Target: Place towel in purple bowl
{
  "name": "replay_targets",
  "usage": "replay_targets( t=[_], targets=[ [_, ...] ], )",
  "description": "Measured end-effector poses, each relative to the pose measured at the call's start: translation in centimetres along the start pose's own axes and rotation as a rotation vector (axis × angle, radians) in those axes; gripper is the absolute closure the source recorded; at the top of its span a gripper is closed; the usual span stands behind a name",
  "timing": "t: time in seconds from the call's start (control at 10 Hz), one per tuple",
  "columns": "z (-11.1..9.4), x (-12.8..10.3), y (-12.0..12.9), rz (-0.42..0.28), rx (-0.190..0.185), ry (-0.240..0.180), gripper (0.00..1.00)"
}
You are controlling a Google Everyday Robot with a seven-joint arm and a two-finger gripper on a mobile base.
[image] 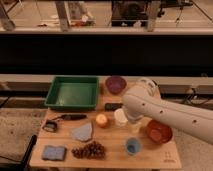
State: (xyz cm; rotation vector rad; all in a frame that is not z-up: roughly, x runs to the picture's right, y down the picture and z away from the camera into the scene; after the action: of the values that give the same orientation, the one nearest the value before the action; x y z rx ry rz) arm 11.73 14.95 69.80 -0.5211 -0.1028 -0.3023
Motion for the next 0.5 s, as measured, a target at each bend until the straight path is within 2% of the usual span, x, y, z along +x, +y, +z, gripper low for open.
replay_targets(
  t=[0.2, 0.5],
  targets=[
    [-1.0, -3.3, -0.3, -0.042, 0.015, -0.058, 0.20],
    [-2.2, -11.1, -0.9, -0.134, 0.044, -0.149, 0.20]
  ],
)
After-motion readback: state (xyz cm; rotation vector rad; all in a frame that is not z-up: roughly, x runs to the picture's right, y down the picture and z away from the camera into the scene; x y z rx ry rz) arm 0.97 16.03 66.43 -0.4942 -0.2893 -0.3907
